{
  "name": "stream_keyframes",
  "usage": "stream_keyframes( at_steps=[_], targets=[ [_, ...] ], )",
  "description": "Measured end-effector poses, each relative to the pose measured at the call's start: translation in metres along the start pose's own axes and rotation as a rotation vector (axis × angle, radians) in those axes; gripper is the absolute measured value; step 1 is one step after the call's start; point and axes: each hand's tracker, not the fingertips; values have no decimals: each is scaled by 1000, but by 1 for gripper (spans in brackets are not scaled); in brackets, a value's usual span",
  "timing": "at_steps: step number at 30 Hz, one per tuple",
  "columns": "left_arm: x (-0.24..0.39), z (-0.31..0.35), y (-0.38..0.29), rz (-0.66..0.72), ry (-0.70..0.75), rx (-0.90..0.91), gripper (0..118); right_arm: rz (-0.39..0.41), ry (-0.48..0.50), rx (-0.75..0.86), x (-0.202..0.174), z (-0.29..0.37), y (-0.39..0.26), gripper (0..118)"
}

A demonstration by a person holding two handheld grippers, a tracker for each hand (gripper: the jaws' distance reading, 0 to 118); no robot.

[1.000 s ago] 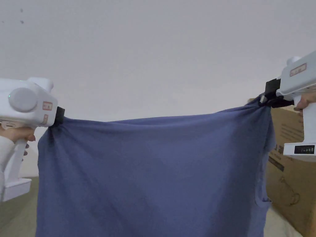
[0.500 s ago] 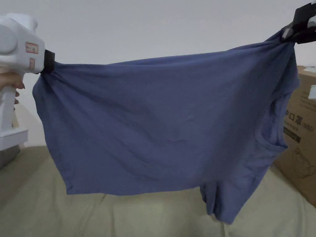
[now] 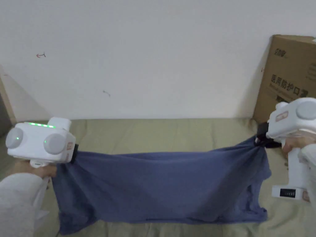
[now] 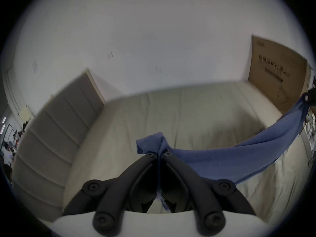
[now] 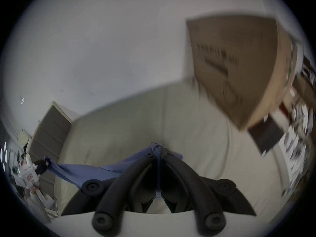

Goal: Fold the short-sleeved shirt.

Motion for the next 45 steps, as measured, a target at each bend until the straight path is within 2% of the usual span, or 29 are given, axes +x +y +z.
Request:
stream_keyframes(
  at_steps=[3,4,7,9,10,13,17,21,27,28,29,30,31,32,33,34,37,38,39,40,41,42,43,44,45],
  targets=[
    [9,-28,-55,-3,-20,-115,0,-41,-8,-120,24,-40,-58,2],
    [7,-28,-69,15,-31,-125,0,-26,11,-137,28,-42,-72,2],
    [-10,-10,-113,156,-73,-94,0,-13,26,-134,45,-25,-118,2],
    [-16,34,-148,222,-60,5,0,-100,92,-117,65,2,-152,2],
    [-17,52,-163,244,-72,48,0,-109,100,-99,72,14,-168,2],
    [-16,99,-214,237,-103,-2,0,-21,54,-109,89,56,-226,2],
    [-15,152,-278,137,-129,-51,0,-27,55,-123,109,125,-304,2],
    [-24,186,-331,116,-159,-92,0,17,19,-130,124,177,-360,2],
    [-29,204,-374,121,-168,-119,4,19,29,-153,132,196,-404,2],
    [-29,205,-378,113,-170,-114,9,22,25,-148,131,195,-405,2],
    [-28,206,-380,105,-167,-112,19,42,20,-134,131,192,-405,2],
    [-28,208,-379,102,-154,-117,47,82,0,-107,128,192,-404,8],
    [-29,209,-379,106,-145,-123,73,99,-14,-95,125,193,-403,26],
    [-33,213,-378,113,-140,-135,90,124,-40,-92,121,196,-401,49],
    [-39,219,-378,136,-144,-132,99,160,-62,-82,119,199,-400,72],
    [-43,226,-378,168,-154,-109,99,179,-65,-72,118,203,-400,74],
    [-54,254,-380,224,-161,-77,97,184,-55,-29,112,228,-402,74],
    [-56,263,-383,232,-167,-75,91,180,-45,-16,110,236,-405,72],
    [-58,271,-389,247,-179,-66,74,175,-13,0,107,244,-410,64],
    [-58,277,-393,256,-189,-63,65,172,12,2,104,250,-415,64],
    [-56,283,-398,263,-185,-66,65,173,30,-2,101,256,-423,60],
    [-54,286,-404,275,-175,-65,36,168,33,-2,97,259,-431,41],
    [-50,286,-410,277,-167,-65,12,168,27,-4,93,259,-437,19],
    [-49,286,-416,281,-157,-74,4,159,18,-9,90,257,-444,5],
    [-49,281,-420,305,-183,-115,2,147,17,-28,94,252,-450,4]
  ],
)
